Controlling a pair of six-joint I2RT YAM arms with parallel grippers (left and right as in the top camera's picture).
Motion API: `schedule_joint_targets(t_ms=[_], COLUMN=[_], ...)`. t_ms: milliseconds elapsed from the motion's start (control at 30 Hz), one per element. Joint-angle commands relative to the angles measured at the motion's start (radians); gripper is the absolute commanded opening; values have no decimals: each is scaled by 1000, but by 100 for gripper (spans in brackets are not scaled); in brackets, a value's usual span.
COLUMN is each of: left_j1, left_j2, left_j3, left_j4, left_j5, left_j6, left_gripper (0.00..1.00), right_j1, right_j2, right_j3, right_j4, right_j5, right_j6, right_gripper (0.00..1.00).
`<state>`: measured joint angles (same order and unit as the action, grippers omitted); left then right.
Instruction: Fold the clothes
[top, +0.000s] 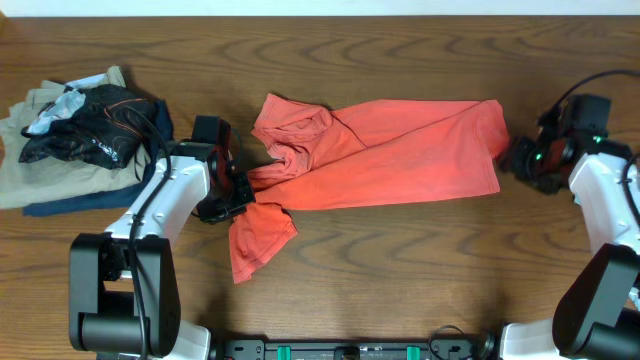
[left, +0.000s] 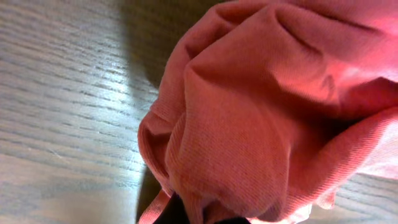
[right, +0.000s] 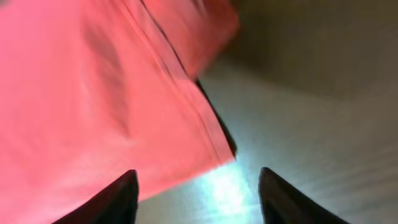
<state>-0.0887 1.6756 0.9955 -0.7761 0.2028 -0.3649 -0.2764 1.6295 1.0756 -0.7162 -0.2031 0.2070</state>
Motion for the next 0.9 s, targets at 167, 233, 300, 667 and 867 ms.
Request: schedule_joint_targets(t_ms=[167,233,300,667,867], left_j1=[-1,-1,-1,-1,-1], left_j2=[-4,-4,-4,-4,-4], left_j3=[3,3,3,3,3], left_j4=[0,0,0,0,-1], left_j5=[-5,-5,-5,-5,-5], left_j6=[12,12,12,8,8], left_gripper=[6,6,6,6,6], right_j1=[10,9,9,50,61], right_j2=[2,2,2,14,51], right_j3=[-240,-288,-322,-345,-345], right_j4=[218,295,349,417,441], right_j5=[21,14,11,12,24], right_j6=[-21,-21,-21,-21,-21], right_gripper=[44,44,44,39,36])
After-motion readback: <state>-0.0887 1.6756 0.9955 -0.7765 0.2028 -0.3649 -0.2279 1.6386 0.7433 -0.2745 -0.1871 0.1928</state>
